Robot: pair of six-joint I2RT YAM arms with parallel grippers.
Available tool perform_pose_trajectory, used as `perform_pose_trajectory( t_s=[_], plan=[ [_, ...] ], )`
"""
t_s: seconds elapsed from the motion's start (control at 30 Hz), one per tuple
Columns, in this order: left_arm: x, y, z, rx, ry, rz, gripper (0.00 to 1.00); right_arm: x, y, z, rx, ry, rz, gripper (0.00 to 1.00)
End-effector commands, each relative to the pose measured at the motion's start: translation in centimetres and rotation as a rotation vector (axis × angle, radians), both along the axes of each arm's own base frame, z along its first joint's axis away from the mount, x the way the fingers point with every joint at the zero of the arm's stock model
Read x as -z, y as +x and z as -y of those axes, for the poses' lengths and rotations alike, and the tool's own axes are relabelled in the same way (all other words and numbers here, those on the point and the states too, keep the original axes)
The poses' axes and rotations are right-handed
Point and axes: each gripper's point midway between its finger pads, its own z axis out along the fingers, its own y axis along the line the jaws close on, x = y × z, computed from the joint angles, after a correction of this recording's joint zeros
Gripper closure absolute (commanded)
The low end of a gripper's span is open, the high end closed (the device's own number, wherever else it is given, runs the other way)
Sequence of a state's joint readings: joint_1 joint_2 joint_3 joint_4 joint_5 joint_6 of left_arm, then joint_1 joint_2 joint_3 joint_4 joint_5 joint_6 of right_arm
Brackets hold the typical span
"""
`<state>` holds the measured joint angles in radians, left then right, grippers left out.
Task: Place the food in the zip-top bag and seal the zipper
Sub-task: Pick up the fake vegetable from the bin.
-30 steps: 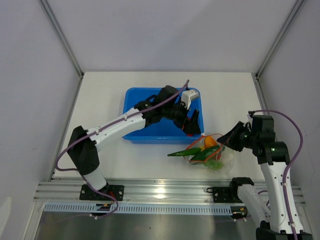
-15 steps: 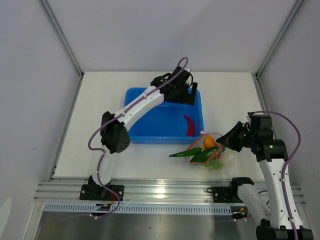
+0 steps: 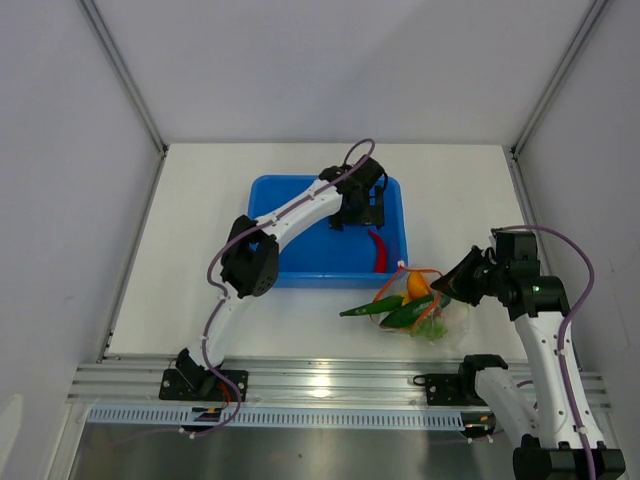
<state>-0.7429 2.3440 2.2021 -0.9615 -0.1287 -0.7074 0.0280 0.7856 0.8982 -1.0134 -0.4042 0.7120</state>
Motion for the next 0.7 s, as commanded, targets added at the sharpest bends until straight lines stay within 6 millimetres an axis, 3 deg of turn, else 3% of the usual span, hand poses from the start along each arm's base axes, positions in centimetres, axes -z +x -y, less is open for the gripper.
perform_pose_trajectory(
  t_s=[0.0,0.17,0.23,0.27,0.33,0.4,0.53,0.57,0.67],
  plan=[
    [0.9,0.5,2.3,-0.022,-0.077,-0.017,0.01,0.1,0.5,0.2,0.012,-0.008,0.010,1.00],
    [0.9,1.0,4.2,0.011,-0.089,0.040,0.01,0.4,0.4,0.1,0.004,-0.007,0.007,1.00],
    [2.2,0.5,4.9,0.025,-0.067,0.027,0.00,0.5,0.4,0.2,0.004,-0.009,0.007,1.00],
    [1.7,0.6,5.6,0.033,-0.079,0.039,0.01,0.5,0.3,0.1,0.003,-0.008,0.007,1.00],
    [2.7,-0.1,6.0,0.043,-0.062,0.019,0.01,0.7,0.2,0.1,0.003,-0.008,0.003,1.00],
    [3.4,-0.8,6.1,0.048,-0.040,0.008,0.13,0.7,0.1,0.1,0.003,-0.008,0.007,1.00],
    [4.2,-1.8,4.3,0.005,0.037,-0.029,0.07,0.8,-0.2,0.2,0.004,-0.012,0.008,1.00],
    [4.4,-1.9,3.6,-0.013,0.061,-0.037,0.01,0.8,-0.3,0.3,0.005,-0.013,0.007,1.00],
    [4.2,-2.2,2.3,-0.016,0.107,-0.049,0.03,0.6,-0.4,0.4,0.006,-0.019,0.016,1.00]
  ],
)
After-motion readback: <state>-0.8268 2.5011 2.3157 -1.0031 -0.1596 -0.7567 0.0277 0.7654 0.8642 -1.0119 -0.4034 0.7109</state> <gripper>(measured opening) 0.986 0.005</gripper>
